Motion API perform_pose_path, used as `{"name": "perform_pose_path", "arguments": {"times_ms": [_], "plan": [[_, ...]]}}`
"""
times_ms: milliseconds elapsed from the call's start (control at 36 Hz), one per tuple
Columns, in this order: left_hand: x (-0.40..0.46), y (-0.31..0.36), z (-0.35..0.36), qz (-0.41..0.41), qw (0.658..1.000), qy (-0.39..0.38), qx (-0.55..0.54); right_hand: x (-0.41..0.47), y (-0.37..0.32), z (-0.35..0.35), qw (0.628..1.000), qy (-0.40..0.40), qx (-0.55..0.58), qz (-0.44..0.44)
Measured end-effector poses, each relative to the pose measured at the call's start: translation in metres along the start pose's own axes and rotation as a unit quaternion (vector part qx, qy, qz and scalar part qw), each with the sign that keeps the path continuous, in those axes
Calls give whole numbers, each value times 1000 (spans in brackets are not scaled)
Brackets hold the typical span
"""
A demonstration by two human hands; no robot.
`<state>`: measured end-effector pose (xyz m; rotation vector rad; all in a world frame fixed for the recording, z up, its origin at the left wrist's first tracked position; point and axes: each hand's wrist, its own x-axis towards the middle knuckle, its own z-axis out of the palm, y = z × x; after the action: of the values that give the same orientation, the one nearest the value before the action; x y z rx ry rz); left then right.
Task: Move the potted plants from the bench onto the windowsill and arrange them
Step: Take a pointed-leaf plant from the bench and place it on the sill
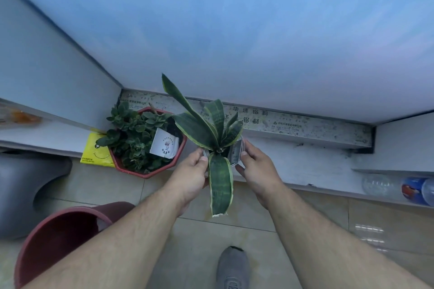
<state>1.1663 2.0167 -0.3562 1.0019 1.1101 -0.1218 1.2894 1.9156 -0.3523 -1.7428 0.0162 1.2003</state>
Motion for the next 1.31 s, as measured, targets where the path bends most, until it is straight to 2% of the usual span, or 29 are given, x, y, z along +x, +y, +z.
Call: {"name": "perform_pose_path", "arguments": {"times_ms": [556, 667, 833, 1056, 1167, 1306], "plan": [[3, -7, -5, -18, 999, 3, 50, -1, 9, -7, 997, 39, -52, 31], [-25, -3, -14, -35, 996, 61, 47, -21, 6, -21, 995, 56, -60, 53], [-111, 40, -15, -22, 994, 93, 54, -90, -26, -39, 993, 65, -82, 49], [-292, 180, 2, 73, 985, 114, 108, -260, -165, -60, 992, 67, -105, 0], [-384, 244, 17, 146, 974, 88, 146, -360, -232, -69, 994, 69, -77, -45], [-495, 289, 35, 235, 947, 30, 216, -489, -281, -76, 989, 99, -30, -102]]}}
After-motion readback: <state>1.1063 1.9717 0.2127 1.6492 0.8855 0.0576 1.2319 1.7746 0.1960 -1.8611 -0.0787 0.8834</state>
